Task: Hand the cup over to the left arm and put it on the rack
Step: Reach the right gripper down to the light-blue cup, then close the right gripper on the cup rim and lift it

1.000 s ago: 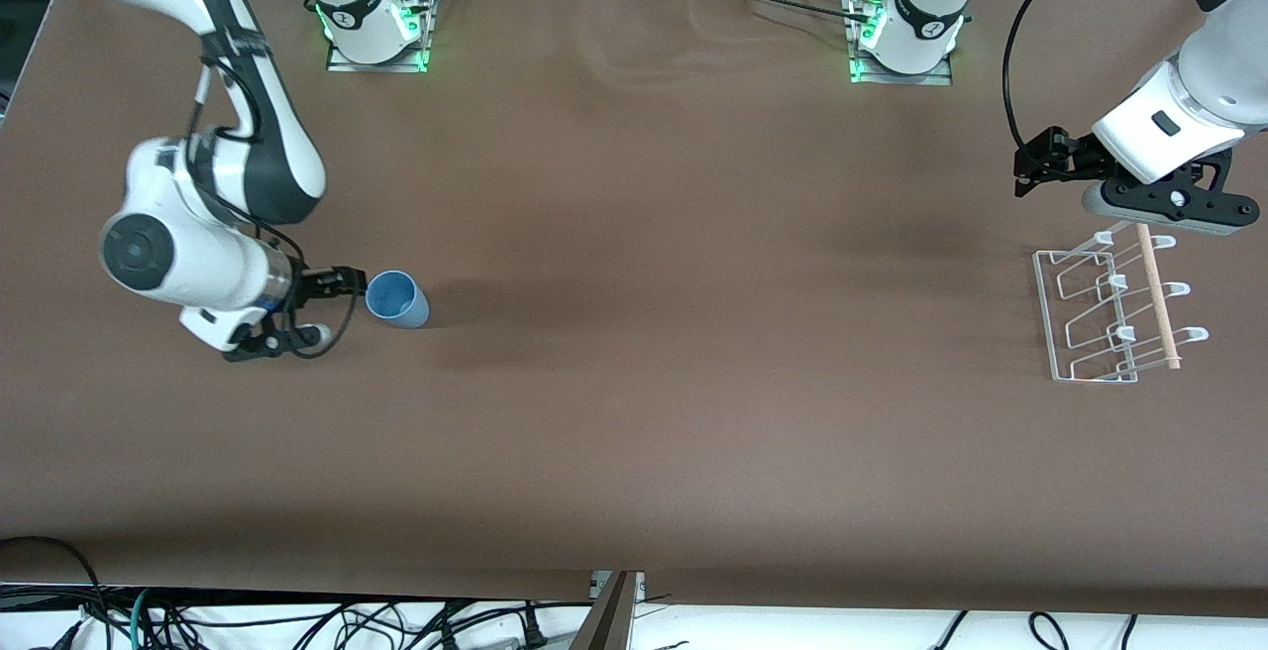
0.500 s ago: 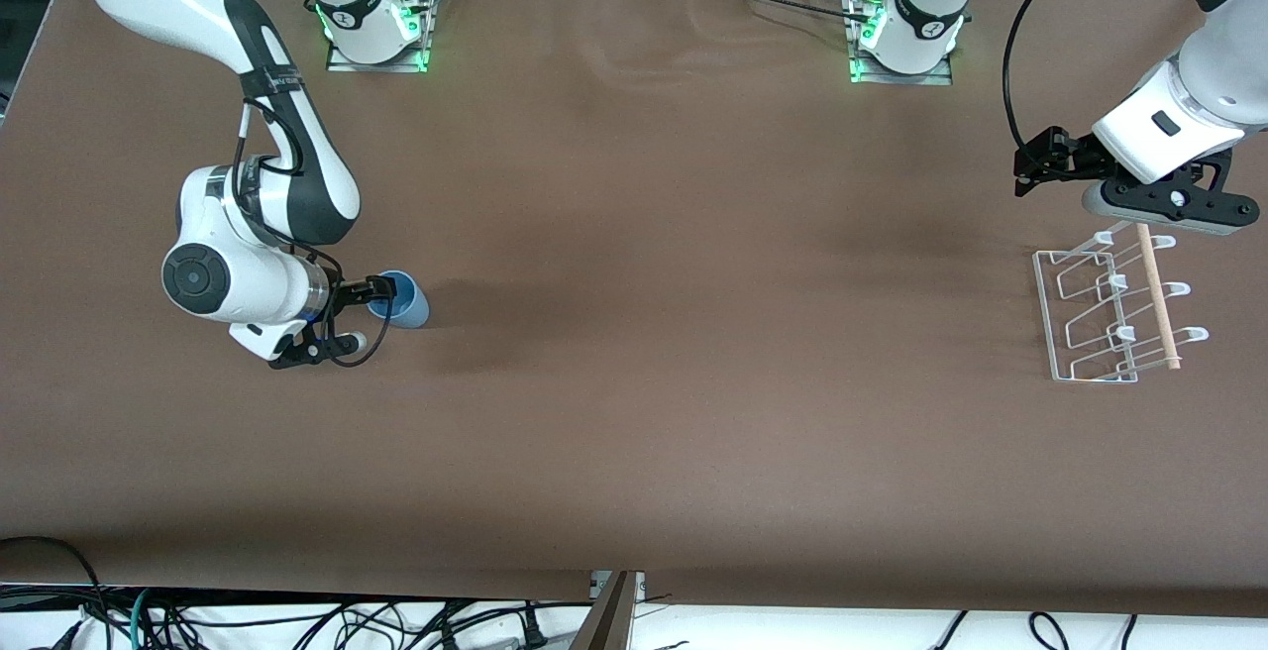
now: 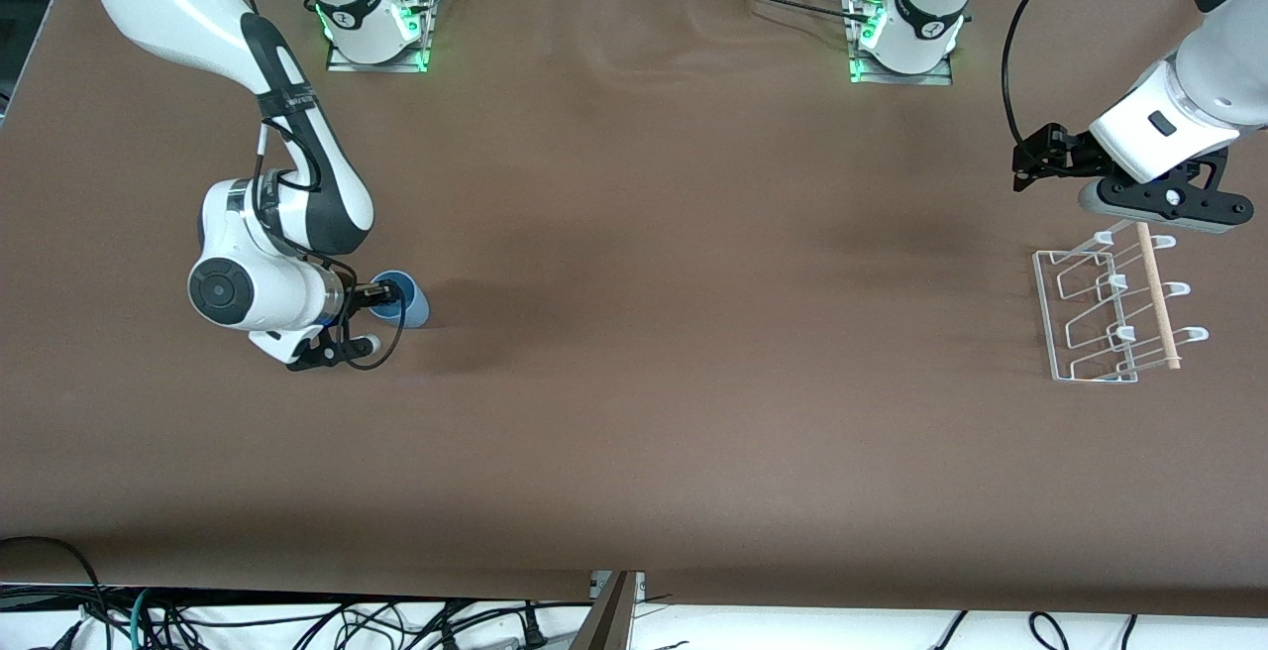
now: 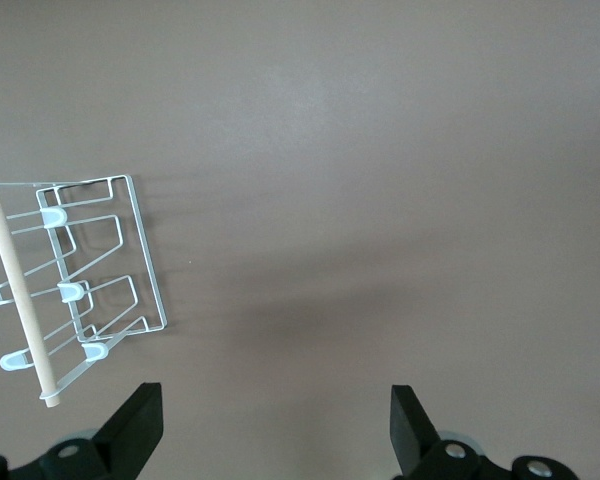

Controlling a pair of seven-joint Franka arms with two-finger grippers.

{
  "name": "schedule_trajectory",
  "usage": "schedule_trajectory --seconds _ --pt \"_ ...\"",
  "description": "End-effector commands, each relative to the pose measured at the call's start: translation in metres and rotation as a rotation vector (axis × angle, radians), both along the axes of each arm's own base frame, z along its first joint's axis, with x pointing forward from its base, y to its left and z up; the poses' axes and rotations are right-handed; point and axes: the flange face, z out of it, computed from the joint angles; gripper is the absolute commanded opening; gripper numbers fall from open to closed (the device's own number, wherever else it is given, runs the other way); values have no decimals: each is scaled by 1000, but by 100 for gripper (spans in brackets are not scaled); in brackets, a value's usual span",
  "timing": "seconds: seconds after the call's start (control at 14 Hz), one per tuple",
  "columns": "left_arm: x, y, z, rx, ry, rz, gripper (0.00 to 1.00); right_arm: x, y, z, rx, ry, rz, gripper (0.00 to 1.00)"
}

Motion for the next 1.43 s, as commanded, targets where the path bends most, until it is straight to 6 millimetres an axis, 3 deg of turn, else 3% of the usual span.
schedule_trajectory --seconds 0.0,0.43,0.57,0.71,0.86,1.07,1.36 --pt "-1 -3 2 -16 9 2 100 -2 14 -7 7 4 7 0" --pt "-1 -3 2 -16 8 6 100 8 18 9 13 -18 16 0" --pt "-1 -3 2 -16 9 5 100 20 21 32 12 -38 -41 0" --pt "-1 -3 2 -16 8 9 100 36 32 69 35 -42 -196 0" --pt "-1 -4 2 -16 8 8 100 47 56 106 126 -16 -349 0" --pt "-2 -11 2 -19 11 -15 100 51 99 142 276 66 -643 0" --pt "-12 -74 -1 -19 16 -132 100 33 188 179 356 152 -777 0"
